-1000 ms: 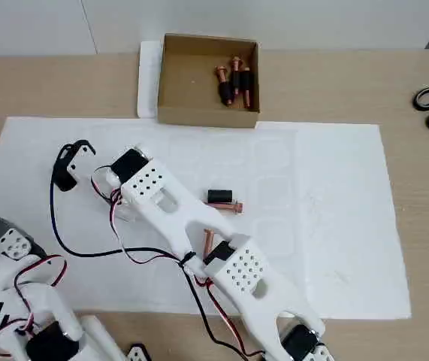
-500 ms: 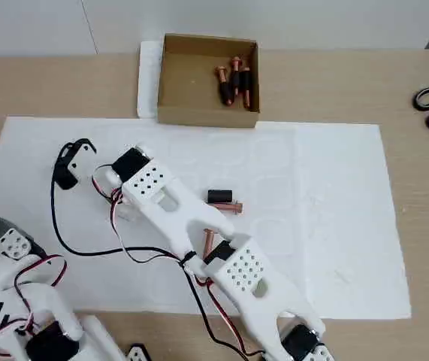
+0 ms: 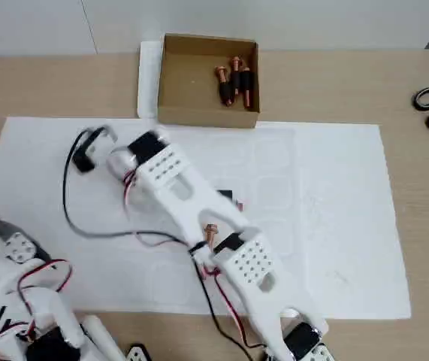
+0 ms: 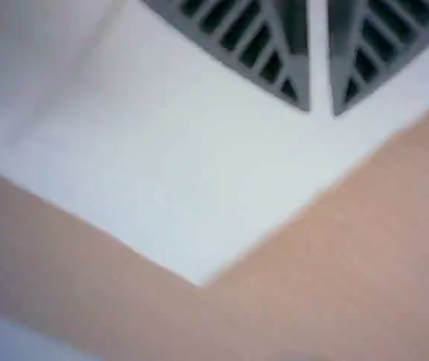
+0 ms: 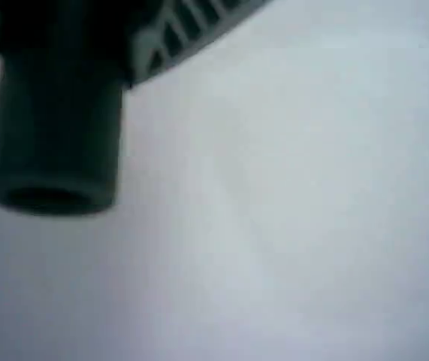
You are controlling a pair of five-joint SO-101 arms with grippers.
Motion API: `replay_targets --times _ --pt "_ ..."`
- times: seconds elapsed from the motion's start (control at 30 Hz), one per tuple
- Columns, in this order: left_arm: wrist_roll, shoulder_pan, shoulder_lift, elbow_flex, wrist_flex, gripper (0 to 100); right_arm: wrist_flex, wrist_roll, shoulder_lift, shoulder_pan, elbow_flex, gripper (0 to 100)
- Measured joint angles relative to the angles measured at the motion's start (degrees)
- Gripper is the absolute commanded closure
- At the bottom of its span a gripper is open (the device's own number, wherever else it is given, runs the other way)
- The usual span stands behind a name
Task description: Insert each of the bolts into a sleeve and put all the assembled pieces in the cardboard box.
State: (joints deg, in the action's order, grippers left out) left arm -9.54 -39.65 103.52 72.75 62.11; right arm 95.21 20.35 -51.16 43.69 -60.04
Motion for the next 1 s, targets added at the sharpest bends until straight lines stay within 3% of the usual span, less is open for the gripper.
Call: replay_targets --times 0.13,0.33,0.63,1.0 --pt "0.0 10.11 0.0 -3.08 8.62 99 0.79 -7.3 6.42 -7.21 -2.02 99.5" --pt "-0.35 23.38 -5.1 -4.66 8.79 99 1.32 -11.34 14.59 -18.55 0.0 99.5" --pt "-0.35 32.88 -43.16 -26.9 6.42 99 1.41 -11.34 35.08 -21.27 10.9 99.5" --pt "-0.35 47.82 -87.56 -58.73 16.35 99 1.49 -11.52 66.2 -25.05 36.4 99.5"
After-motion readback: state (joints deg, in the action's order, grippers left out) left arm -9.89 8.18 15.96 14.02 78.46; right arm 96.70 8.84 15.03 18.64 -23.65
